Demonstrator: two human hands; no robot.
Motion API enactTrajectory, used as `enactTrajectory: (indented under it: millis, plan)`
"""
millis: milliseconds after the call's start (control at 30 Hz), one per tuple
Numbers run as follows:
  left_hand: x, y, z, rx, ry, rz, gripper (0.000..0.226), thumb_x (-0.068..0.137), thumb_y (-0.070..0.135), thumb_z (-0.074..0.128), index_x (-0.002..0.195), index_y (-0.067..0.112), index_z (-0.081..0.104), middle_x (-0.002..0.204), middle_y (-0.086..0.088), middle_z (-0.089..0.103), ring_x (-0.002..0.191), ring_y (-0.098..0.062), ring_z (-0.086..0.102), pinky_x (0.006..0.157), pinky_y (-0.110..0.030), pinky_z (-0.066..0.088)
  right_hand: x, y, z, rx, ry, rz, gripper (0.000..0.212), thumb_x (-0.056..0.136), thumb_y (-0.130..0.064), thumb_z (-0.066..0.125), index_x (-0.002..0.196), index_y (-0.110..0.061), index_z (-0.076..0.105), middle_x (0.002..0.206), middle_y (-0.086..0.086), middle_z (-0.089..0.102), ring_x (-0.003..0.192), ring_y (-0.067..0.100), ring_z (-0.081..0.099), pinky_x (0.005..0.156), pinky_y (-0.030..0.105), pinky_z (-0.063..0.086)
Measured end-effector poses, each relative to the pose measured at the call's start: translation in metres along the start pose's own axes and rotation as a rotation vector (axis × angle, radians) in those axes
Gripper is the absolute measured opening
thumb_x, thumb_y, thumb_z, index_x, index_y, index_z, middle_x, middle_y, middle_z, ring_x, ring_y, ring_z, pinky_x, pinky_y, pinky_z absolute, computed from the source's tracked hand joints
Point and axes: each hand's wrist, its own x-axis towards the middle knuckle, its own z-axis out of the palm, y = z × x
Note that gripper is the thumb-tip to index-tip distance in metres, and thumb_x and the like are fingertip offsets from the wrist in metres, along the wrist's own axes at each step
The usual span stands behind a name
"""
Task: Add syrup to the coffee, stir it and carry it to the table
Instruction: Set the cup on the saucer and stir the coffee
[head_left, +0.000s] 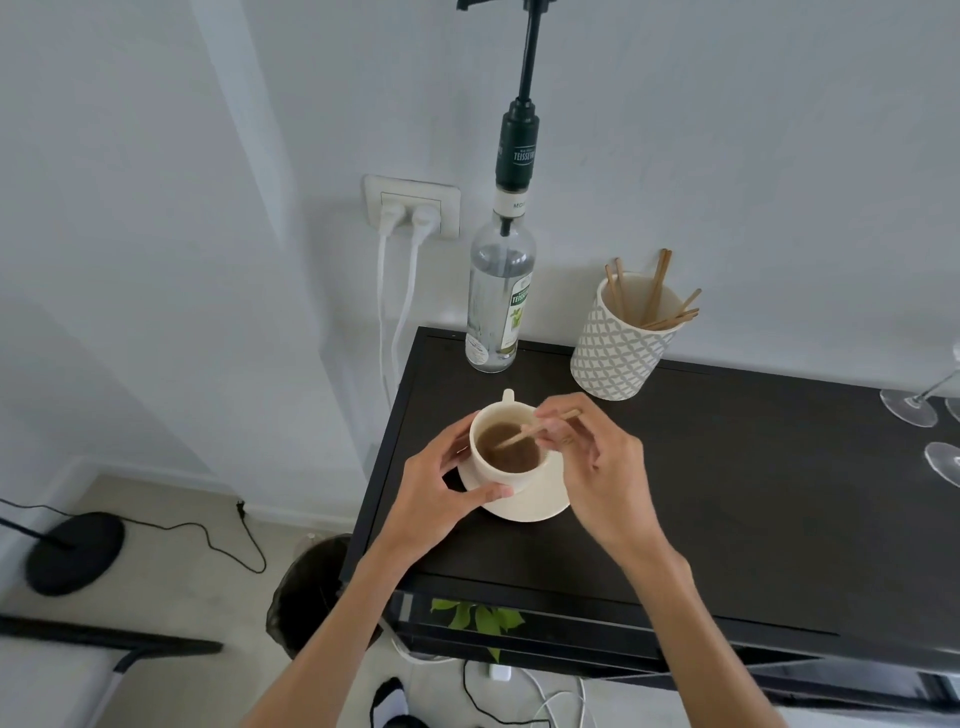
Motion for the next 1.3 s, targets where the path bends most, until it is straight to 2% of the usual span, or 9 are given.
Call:
enactTrajectory:
  millis: [267,400,467,567,667,833,1067,1200,1300]
  plan:
    - [0.0,0.0,0.0,0.002,-0.007,0.013,0.081,0.07,0.017,0.096,0.139,0.031,0.056,0.133,0.016,0.069,0.126,-0.004,0.063,0.102,-0.013,0.049,0.0,0.011,-0.02,0.058,0.016,0.061,0.021,0.101,-0.002,0.057,0.104,-0.019,0.068,0.09,-0.012,0.074,0.093,0.017,0.076,0.089,0.039,0.063]
    - [-0.001,0.001,0.0,0.006,-0.005,0.011,0.081,0.07,0.018,0.096,0.139,0.031,0.057,0.133,0.016,0.068,0.126,-0.004,0.063,0.104,-0.015,0.049,0.003,0.012,-0.021,0.202,0.149,0.095,0.013,0.101,-0.011,0.058,0.104,-0.016,0.07,0.095,0.002,0.077,0.098,0.022,0.077,0.09,0.047,0.062]
    - [0.0,0.003,0.0,0.007,0.001,0.009,0.08,0.07,0.017,0.096,0.138,0.035,0.057,0.132,0.018,0.069,0.126,-0.003,0.063,0.103,-0.013,0.049,0.005,0.013,-0.026,0.168,0.167,0.094,0.016,0.102,-0.01,0.057,0.102,-0.019,0.07,0.094,0.0,0.076,0.098,0.021,0.077,0.09,0.048,0.061]
    - [0.0,0.003,0.0,0.015,0.008,0.008,0.08,0.07,0.017,0.096,0.135,0.041,0.056,0.13,0.021,0.069,0.125,-0.001,0.063,0.101,-0.011,0.048,0.001,0.011,-0.027,-0.018,0.039,0.054,0.02,0.102,-0.007,0.056,0.103,-0.023,0.068,0.096,-0.012,0.072,0.096,0.017,0.074,0.089,0.045,0.061]
    - [-0.001,0.002,0.001,0.007,0.007,0.006,0.08,0.07,0.017,0.095,0.136,0.038,0.056,0.131,0.017,0.069,0.125,-0.003,0.064,0.103,-0.014,0.049,0.002,0.001,-0.015,-0.023,-0.086,0.038,0.021,0.103,-0.011,0.055,0.105,-0.027,0.067,0.098,-0.014,0.072,0.097,0.012,0.073,0.091,0.037,0.061]
    - [-0.001,0.001,0.0,0.009,0.0,0.004,0.08,0.07,0.019,0.096,0.138,0.034,0.057,0.131,0.018,0.069,0.125,-0.002,0.064,0.103,-0.013,0.048,0.02,-0.014,-0.009,-0.099,-0.111,-0.02,0.027,0.103,-0.008,0.051,0.11,-0.028,0.067,0.095,-0.019,0.068,0.101,0.004,0.067,0.089,0.026,0.055]
    - [0.0,0.0,0.0,0.014,-0.001,0.0,0.079,0.07,0.021,0.096,0.136,0.039,0.056,0.13,0.02,0.069,0.125,-0.003,0.064,0.103,-0.014,0.049,0.016,-0.01,-0.011,-0.062,-0.17,0.023,0.017,0.103,-0.016,0.055,0.105,-0.029,0.066,0.099,-0.014,0.071,0.093,0.012,0.074,0.085,0.038,0.063]
    - [-0.001,0.0,0.001,0.005,0.001,0.0,0.079,0.07,0.019,0.096,0.136,0.037,0.057,0.131,0.018,0.069,0.125,-0.004,0.064,0.103,-0.014,0.049,0.019,-0.006,-0.012,0.083,-0.011,0.052,0.019,0.103,-0.012,0.055,0.108,-0.024,0.068,0.095,-0.011,0.072,0.093,0.012,0.076,0.088,0.038,0.063]
    - [-0.001,0.001,0.0,0.015,0.0,0.004,0.079,0.07,0.019,0.096,0.135,0.04,0.057,0.13,0.022,0.069,0.125,-0.002,0.063,0.102,-0.012,0.048,0.014,0.002,-0.027,0.202,0.128,0.095,0.018,0.104,-0.012,0.054,0.106,-0.023,0.068,0.096,0.005,0.074,0.092,0.019,0.078,0.086,0.04,0.063]
